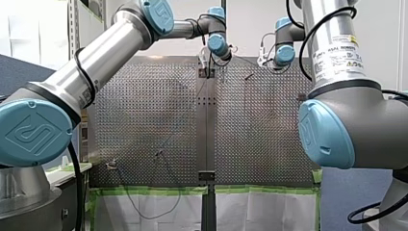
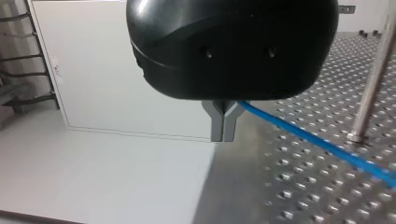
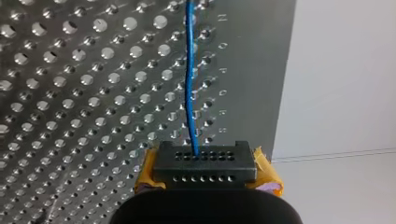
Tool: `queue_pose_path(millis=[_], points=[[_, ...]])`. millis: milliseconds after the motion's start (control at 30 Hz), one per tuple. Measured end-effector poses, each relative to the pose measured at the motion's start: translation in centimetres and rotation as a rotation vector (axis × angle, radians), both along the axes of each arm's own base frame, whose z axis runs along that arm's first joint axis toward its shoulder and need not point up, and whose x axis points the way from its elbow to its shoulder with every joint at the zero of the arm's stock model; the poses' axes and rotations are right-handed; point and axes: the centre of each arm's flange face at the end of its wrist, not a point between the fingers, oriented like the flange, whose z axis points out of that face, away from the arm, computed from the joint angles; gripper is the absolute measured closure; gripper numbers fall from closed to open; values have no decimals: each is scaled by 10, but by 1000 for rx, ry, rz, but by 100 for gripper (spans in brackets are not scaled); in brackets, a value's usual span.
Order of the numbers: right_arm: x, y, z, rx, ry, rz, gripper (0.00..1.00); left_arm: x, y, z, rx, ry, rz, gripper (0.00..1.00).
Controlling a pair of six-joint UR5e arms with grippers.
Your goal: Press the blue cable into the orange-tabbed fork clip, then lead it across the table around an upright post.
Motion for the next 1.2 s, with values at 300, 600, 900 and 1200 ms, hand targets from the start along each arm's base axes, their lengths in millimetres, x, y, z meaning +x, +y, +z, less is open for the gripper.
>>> queue_pose_path(millis=[300, 600, 900, 1200], points=[[-11, -6, -3, 3, 1, -15, 100, 6, 0, -39, 35, 44, -1, 100], [-25, -14, -5, 4, 0, -32, 100, 14, -14, -67, 44, 51, -24, 100], [-28, -21, -17, 23, 3, -22, 100, 26, -23, -92, 53, 64, -24, 100], [-21, -33, -57, 83, 14, 16, 100, 30, -21, -114, 61, 77, -17, 100]])
